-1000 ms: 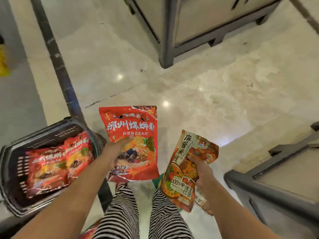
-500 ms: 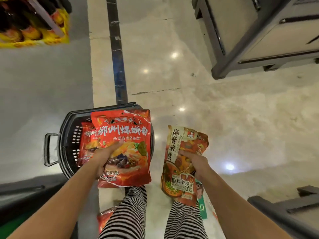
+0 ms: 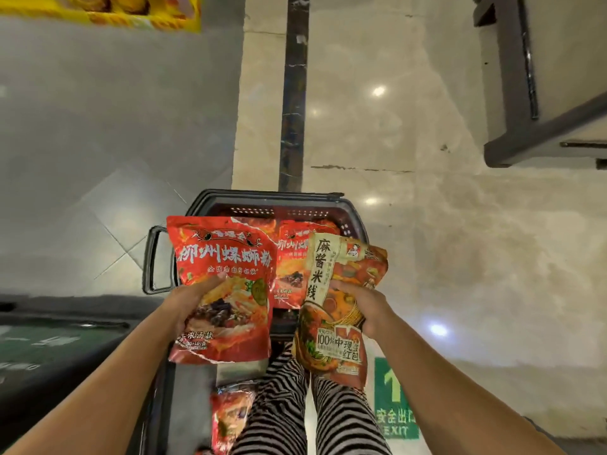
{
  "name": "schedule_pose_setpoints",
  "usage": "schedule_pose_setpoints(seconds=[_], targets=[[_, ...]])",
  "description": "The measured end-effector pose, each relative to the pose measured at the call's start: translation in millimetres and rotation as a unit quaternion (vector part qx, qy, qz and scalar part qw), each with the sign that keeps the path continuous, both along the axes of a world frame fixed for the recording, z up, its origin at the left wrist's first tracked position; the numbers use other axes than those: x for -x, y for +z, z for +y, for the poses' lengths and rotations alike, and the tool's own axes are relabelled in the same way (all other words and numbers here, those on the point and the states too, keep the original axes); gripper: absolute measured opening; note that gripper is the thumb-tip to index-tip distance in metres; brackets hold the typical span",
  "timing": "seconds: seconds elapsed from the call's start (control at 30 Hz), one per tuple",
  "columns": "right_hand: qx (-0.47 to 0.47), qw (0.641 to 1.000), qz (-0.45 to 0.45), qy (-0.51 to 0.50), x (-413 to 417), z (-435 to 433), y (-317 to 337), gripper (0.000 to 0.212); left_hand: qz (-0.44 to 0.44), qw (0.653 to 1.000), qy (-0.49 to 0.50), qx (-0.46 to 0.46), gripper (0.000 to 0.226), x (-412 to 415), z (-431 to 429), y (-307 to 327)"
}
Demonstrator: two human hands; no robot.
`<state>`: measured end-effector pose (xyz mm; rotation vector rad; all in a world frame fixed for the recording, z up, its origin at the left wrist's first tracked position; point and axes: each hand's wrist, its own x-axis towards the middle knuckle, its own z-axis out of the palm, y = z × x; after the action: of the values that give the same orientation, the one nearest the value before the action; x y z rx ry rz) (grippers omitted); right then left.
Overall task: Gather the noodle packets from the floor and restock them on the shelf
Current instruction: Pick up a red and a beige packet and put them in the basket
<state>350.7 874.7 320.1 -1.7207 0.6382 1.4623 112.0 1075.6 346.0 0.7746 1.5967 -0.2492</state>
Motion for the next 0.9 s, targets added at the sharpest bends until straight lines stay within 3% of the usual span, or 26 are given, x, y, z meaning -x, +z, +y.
schedule_pose_setpoints(seconds=[0.1, 0.23, 0.33, 0.47, 0.53, 0.6, 0.7, 0.77, 0.83, 0.9], targets=[[-0.001, 0.999, 0.009, 0.035, -2.8, 23.1, -38.9, 0.047, 0.006, 1.0, -0.007, 0.007, 0.07, 4.2, 18.1, -32.2], [0.005, 0.997, 0.013, 0.078, -5.8, 50.9, -99.9, 0.063, 0.002, 0.999, -0.039, 0.012, 0.077, 7.5, 38.7, -88.2], [0.015, 0.994, 0.036, 0.103, -4.5, 66.7, -146.5, 0.077, 0.006, 0.998, -0.061, 0.028, 0.068, 6.6, 50.0, -134.5], [-0.004, 0.989, 0.054, 0.135, 2.5, 87.0, -188.9, 0.03, 0.038, 0.997, -0.072, -0.011, 0.057, 11.5, 54.8, -197.9], [0.038, 0.994, 0.005, 0.105, 7.3, 91.3, -206.2, 0.038, 0.103, 0.982, -0.119, -0.102, 0.054, 7.3, 46.3, -215.5], [0.109, 0.981, -0.126, 0.1, 14.7, 92.4, -215.5, 0.058, 0.202, 0.934, -0.205, -0.211, 0.068, -3.0, 33.5, -219.6], [0.157, 0.919, -0.264, 0.247, 30.8, 88.4, -212.1, 0.078, 0.246, 0.831, -0.349, -0.355, 0.095, -12.8, 10.2, -216.3], [0.137, 0.907, -0.265, 0.296, 42.2, 86.7, -210.3, 0.097, 0.211, 0.758, -0.471, -0.399, 0.098, -13.2, 0.8, -217.8], [0.144, 0.904, -0.246, 0.32, 50.6, 87.6, -212.8, 0.113, 0.166, 0.689, -0.591, -0.385, 0.094, -4.6, -4.0, -227.8], [0.181, 0.878, -0.252, 0.365, 56.8, 87.2, -219.1, 0.115, 0.148, 0.662, -0.64, -0.36, 0.09, 6.4, -1.8, -238.1]])
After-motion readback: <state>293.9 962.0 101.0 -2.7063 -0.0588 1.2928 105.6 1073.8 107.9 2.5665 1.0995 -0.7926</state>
